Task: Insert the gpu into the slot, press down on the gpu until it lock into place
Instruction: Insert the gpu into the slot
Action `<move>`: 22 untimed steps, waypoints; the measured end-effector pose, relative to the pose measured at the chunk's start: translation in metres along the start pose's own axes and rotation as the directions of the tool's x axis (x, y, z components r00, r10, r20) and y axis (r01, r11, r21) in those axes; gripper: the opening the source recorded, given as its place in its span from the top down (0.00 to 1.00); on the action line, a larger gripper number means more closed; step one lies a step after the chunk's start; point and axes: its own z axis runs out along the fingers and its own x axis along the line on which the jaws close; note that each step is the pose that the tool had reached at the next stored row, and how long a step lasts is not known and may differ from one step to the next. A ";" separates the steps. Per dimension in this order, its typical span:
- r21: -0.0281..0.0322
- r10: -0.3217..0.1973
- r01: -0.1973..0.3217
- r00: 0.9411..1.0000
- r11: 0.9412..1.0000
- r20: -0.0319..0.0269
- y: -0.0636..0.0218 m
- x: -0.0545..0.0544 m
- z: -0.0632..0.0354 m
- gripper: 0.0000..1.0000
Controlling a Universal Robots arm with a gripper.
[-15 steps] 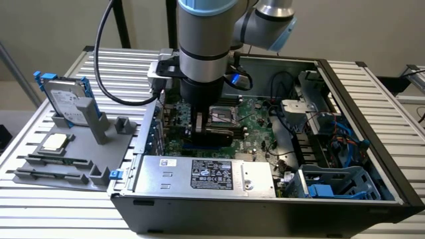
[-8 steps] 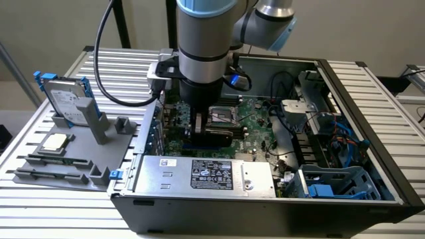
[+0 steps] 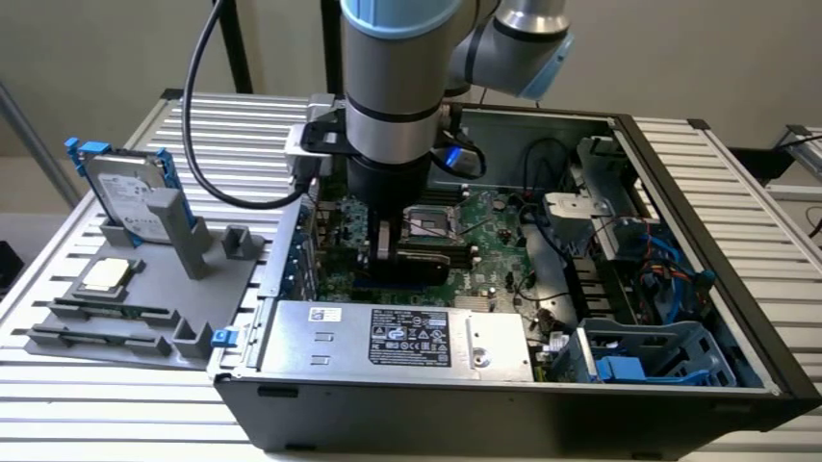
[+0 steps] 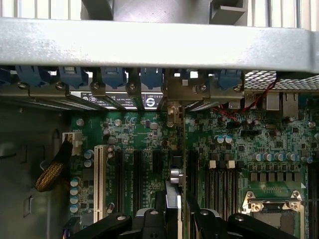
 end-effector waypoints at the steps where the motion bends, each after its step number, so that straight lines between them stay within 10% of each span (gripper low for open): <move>1: 0.000 -0.001 0.001 1.000 1.000 0.000 0.0000 0.000 0.0002 0.74; 17: -0.001 -0.014 0.014 1.000 1.000 0.000 0.0014 0.000 0.0027 0.72; 22: -0.001 -0.014 0.014 1.000 1.000 0.000 0.0017 -0.001 -0.0129 0.65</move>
